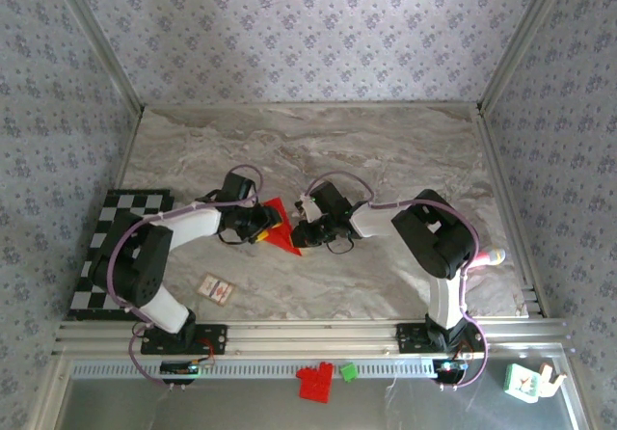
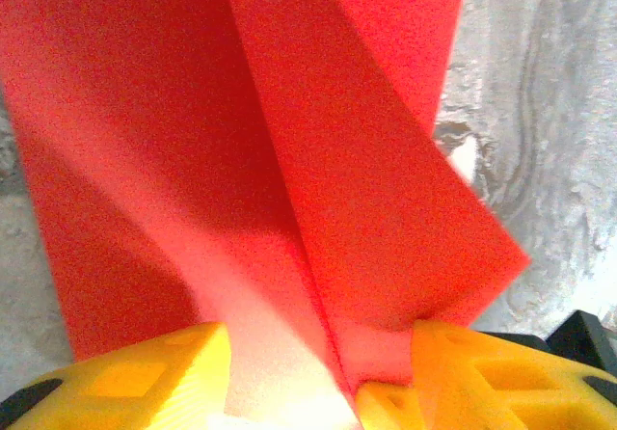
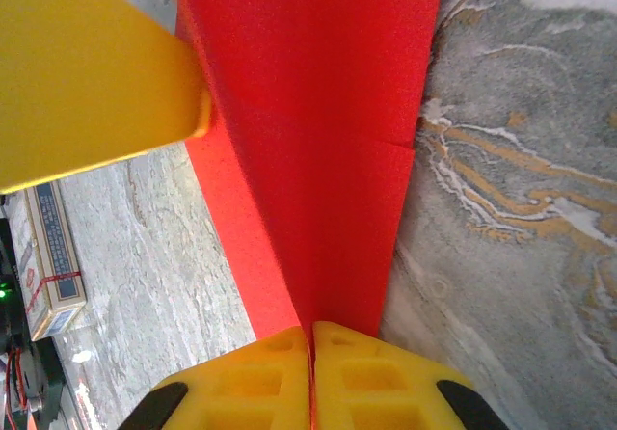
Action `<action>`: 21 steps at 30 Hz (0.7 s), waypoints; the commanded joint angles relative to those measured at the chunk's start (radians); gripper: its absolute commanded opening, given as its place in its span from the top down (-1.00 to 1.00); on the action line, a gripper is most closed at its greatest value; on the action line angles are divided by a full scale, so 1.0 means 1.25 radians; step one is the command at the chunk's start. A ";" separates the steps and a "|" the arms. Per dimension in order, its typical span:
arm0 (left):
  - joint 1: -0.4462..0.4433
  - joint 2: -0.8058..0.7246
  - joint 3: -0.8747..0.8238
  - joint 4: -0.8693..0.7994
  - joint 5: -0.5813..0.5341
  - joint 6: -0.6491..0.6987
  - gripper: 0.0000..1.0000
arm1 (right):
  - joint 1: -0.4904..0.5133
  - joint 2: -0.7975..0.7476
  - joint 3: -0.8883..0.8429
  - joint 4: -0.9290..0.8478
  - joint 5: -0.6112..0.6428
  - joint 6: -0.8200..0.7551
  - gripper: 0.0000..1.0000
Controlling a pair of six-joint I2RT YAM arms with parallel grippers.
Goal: Fold a paper plane with a square sheet of paper (pick it up from the middle)
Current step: Fourth fold the wing at the center of the table.
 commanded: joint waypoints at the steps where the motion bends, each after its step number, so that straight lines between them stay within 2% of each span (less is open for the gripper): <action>1: -0.001 -0.073 0.027 -0.004 -0.018 0.040 -0.04 | 0.000 0.033 -0.004 -0.047 0.007 0.006 0.82; 6: 0.001 -0.109 -0.034 0.102 0.016 0.031 0.13 | -0.005 0.035 -0.004 -0.058 0.009 0.013 0.82; 10: 0.001 -0.088 -0.086 0.219 0.073 0.005 0.36 | -0.008 0.037 -0.005 -0.056 0.006 0.020 0.82; 15: 0.001 -0.056 -0.113 0.280 0.095 0.001 0.62 | -0.015 0.046 -0.009 -0.037 -0.011 0.031 0.82; 21: 0.001 -0.014 -0.123 0.340 0.128 -0.007 0.68 | -0.020 0.052 -0.014 -0.017 -0.029 0.044 0.82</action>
